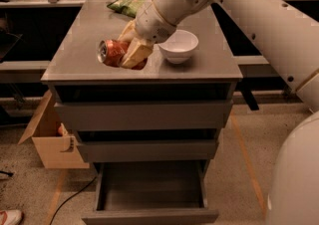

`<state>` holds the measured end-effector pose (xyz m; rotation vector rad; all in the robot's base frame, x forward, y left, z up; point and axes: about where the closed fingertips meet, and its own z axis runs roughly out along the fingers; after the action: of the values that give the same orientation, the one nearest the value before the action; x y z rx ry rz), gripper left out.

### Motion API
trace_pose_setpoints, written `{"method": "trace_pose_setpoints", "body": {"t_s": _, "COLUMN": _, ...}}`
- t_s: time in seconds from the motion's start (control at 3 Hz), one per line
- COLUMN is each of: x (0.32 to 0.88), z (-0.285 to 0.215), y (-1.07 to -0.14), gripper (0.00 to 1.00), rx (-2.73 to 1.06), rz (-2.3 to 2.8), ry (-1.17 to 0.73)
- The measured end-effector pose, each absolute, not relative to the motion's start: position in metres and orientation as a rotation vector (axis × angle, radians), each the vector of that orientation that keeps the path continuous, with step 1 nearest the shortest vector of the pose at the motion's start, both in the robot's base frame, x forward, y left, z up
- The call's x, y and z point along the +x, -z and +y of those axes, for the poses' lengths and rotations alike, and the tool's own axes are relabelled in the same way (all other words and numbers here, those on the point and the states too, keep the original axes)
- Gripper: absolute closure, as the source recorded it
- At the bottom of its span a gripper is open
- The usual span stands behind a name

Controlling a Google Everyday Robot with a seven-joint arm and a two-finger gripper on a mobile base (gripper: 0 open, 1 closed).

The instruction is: Place coke can into bottom drawer

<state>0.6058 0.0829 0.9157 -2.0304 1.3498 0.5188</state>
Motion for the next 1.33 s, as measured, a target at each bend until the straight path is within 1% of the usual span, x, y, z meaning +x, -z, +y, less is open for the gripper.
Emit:
{"method": "trace_pose_setpoints", "body": {"t_s": 0.67, "x": 0.56, "z": 0.09, "y": -0.908, "gripper": 1.0, "rx": -2.067, "rz": 1.379, "ry": -0.508}}
{"method": "trace_pose_setpoints", "body": {"t_s": 1.33, "x": 0.521, "z": 0.077, "y": -0.864, "gripper": 1.0, "rx": -2.056, "rz": 1.52, "ry": -0.505}}
